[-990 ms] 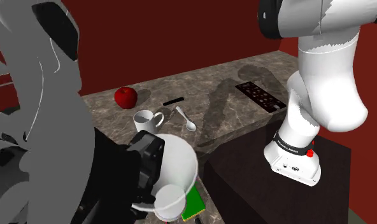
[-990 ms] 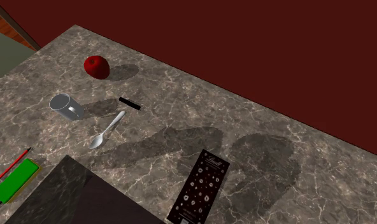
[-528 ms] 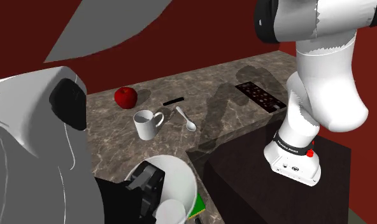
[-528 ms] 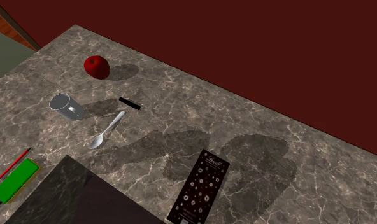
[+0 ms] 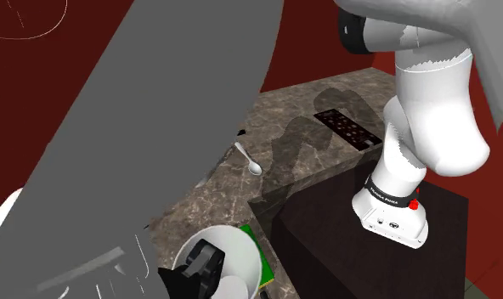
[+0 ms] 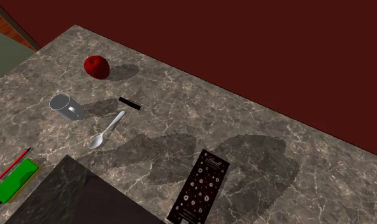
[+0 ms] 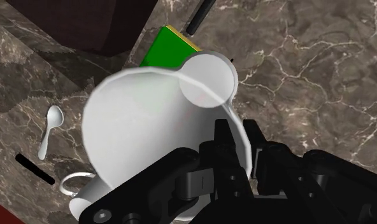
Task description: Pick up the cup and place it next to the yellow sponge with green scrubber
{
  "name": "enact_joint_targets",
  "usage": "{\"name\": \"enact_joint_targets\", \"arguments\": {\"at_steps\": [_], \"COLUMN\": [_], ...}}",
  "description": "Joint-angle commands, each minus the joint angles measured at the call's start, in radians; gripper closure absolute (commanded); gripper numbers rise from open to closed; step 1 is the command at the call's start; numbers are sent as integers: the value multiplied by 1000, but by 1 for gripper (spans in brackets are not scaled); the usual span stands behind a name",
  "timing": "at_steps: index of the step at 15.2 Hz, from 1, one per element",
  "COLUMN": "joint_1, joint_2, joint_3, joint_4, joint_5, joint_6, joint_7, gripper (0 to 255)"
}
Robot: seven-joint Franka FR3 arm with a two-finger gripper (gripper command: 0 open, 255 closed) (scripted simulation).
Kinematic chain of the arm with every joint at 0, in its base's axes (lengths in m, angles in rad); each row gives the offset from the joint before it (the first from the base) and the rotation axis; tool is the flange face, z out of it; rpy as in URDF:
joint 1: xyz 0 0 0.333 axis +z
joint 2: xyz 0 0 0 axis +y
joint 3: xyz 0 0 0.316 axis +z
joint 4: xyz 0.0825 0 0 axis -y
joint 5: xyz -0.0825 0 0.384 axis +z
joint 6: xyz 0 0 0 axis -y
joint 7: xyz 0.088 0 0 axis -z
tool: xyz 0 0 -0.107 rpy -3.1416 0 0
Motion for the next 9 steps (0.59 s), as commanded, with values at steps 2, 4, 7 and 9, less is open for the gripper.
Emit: {"name": "enact_joint_targets", "arguments": {"at_steps": [2,4,7,9], "joint_1": [-8,-14,-21,-25], "joint_2": [2,4,8,13], "joint_3": [-1,-2,-4,-6], "joint_4": [-39,-65,-101,-124], "joint_5": [-2,-3,-7,-11], "joint_6": [38,64,100,124], "joint_7": [9,15,24,30], "gripper": [255,255,255,255]}}
